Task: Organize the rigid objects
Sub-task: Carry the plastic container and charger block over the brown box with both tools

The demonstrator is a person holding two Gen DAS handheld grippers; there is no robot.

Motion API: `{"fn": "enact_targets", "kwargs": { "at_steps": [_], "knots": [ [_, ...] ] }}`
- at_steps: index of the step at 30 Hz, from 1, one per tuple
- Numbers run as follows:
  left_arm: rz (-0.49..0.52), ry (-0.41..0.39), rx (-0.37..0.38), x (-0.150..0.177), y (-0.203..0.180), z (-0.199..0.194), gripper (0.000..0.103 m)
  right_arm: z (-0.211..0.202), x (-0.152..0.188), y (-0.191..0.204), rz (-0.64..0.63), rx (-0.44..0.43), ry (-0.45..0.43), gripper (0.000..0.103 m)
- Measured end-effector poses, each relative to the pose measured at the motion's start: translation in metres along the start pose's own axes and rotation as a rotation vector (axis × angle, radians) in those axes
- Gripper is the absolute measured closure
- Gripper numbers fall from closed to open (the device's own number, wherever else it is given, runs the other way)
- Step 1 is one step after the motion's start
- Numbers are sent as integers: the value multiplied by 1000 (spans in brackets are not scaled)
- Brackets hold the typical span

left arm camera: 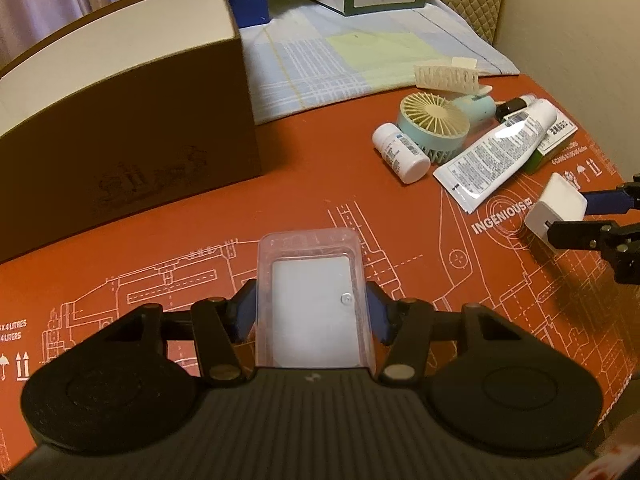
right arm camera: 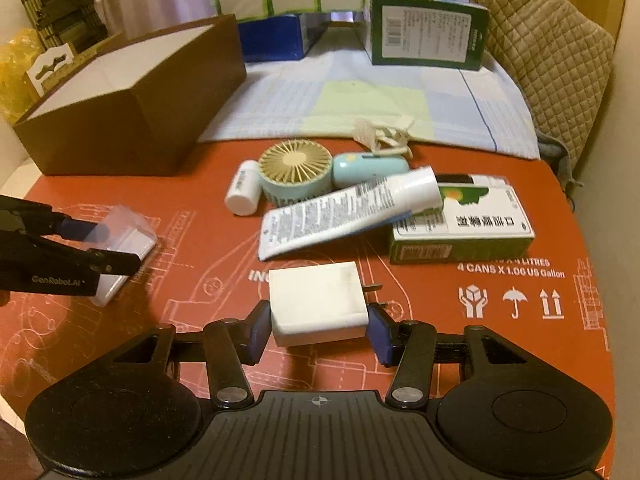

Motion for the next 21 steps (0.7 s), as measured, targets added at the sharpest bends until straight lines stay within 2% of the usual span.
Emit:
{"fn": "enact_targets", "kwargs": {
  "at_steps": [10,21],
  "knots": [
    [-50,-54,4,-2,20,-33,51,-21,-21,26,-43,-61,-50,55],
    [-115,-162,-31,-12,66,-86,51,-36,-53,88,-137,-195,-115,55]
  ]
}}
Point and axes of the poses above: each gripper's, at about its wrist camera, not at the fingertips, and z roughly the way its jaws point, y to its left, x to its underside, the point moved 4 cm from there along z, roughly the way its jaws point, and after that the axes turned 8 degrees about z, right-handed, at the moved point
